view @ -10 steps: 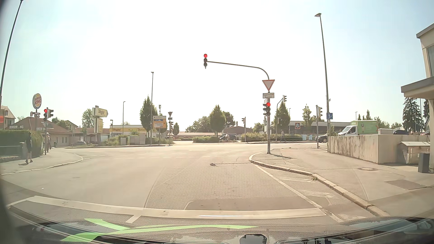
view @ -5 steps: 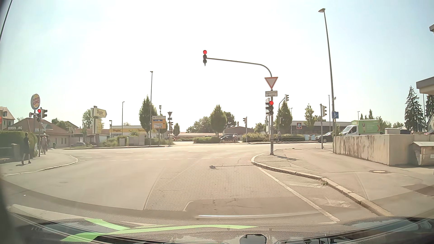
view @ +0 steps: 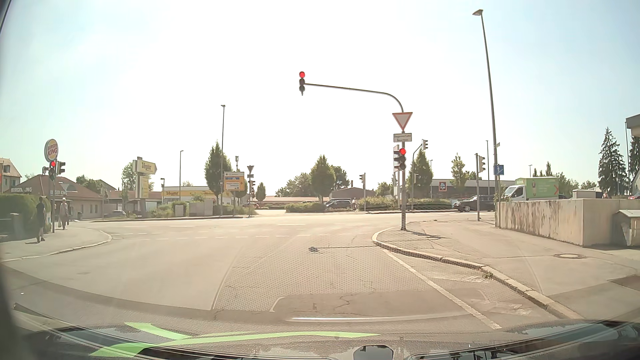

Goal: Follow the waypoints while adhering to traffic rules and regulations

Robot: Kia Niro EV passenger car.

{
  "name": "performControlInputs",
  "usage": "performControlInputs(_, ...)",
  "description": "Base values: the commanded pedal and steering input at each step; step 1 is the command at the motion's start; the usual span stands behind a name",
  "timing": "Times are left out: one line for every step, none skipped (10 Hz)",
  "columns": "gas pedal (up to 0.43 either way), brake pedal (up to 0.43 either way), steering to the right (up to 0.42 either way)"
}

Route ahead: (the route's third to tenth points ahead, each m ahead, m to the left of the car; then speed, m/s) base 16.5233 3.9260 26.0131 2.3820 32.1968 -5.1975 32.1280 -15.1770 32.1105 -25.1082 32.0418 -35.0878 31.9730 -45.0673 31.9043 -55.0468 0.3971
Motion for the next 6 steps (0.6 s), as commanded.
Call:
performControlInputs(0.0, 0.268, -0.02)
performControlInputs(0.0, 0.268, -0.02)
performControlInputs(0.0, 0.268, -0.02)
performControlInputs(0.0, 0.268, -0.02)
performControlInputs(0.0, 0.268, -0.02)
performControlInputs(0.0, 0.268, -0.02)
